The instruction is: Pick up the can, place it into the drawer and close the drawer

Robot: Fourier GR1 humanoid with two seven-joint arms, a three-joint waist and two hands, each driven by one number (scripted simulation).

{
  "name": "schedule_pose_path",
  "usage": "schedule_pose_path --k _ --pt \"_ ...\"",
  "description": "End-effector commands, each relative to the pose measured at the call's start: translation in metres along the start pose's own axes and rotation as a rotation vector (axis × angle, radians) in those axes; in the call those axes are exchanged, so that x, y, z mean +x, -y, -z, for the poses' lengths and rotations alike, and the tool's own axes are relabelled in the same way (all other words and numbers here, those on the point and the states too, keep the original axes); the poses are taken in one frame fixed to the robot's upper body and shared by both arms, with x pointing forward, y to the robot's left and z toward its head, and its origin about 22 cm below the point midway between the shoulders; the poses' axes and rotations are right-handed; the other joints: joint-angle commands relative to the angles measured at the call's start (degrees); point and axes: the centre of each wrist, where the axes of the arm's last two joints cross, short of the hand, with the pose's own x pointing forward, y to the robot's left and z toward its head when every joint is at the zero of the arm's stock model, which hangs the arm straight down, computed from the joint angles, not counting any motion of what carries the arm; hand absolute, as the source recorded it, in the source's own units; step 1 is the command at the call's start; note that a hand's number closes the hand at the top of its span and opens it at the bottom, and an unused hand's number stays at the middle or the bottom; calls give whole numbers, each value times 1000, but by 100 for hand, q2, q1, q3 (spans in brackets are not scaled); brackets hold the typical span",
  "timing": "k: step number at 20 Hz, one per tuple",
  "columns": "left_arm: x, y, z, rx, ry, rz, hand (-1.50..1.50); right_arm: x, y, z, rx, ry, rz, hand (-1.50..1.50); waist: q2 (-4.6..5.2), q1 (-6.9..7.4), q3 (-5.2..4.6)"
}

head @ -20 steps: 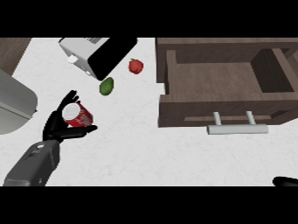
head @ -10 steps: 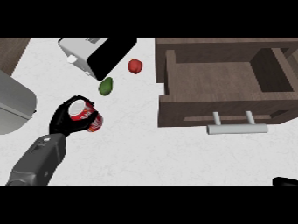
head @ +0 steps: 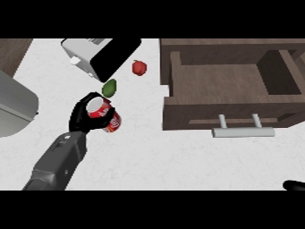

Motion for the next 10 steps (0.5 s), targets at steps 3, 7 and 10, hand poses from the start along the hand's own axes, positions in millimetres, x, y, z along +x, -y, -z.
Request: schedule_pose_path --k 3,7,10 --pt "16 33 21 12 36 -28 150 3 4 -12 9 7 -8 -150 -18 22 5" --pt "48 61 45 -50 33 16 150 2 -5 0 -31 6 -38 -150 -63 146 12" --pt "63 78 49 -97 76 40 150 16 6 -2 -59 2 -29 -150 -99 202 16"
